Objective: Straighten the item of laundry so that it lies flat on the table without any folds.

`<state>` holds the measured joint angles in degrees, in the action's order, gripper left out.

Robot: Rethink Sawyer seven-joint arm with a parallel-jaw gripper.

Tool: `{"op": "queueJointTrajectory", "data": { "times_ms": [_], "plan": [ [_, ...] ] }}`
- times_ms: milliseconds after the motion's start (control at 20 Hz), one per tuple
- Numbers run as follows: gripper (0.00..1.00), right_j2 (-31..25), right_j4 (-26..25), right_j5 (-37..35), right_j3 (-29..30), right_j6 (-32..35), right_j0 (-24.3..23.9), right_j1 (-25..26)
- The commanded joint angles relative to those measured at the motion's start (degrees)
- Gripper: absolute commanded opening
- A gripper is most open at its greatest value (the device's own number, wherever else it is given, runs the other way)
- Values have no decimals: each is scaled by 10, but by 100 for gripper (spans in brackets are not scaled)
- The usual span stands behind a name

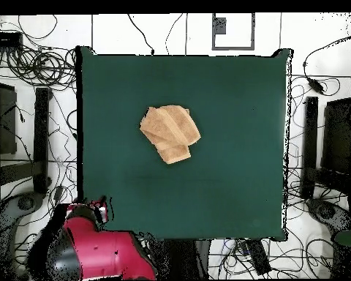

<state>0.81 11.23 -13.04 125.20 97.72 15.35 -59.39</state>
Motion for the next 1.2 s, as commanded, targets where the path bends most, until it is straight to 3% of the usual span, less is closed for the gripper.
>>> {"op": "queueJointTrajectory", "data": {
  "times_ms": [50,200,350,550,600,900,1200],
  "plan": [
    [100,-26,63,187,40,246,45,151],
    [100,-29,53,191,33,236,37,164],
    [100,-9,98,162,13,268,88,156],
    [100,74,148,81,-36,273,178,150],
    [100,71,143,84,-39,265,170,154],
    [100,14,60,110,10,199,41,118],
    [100,-62,-78,139,63,135,-144,90]
  ]
}}
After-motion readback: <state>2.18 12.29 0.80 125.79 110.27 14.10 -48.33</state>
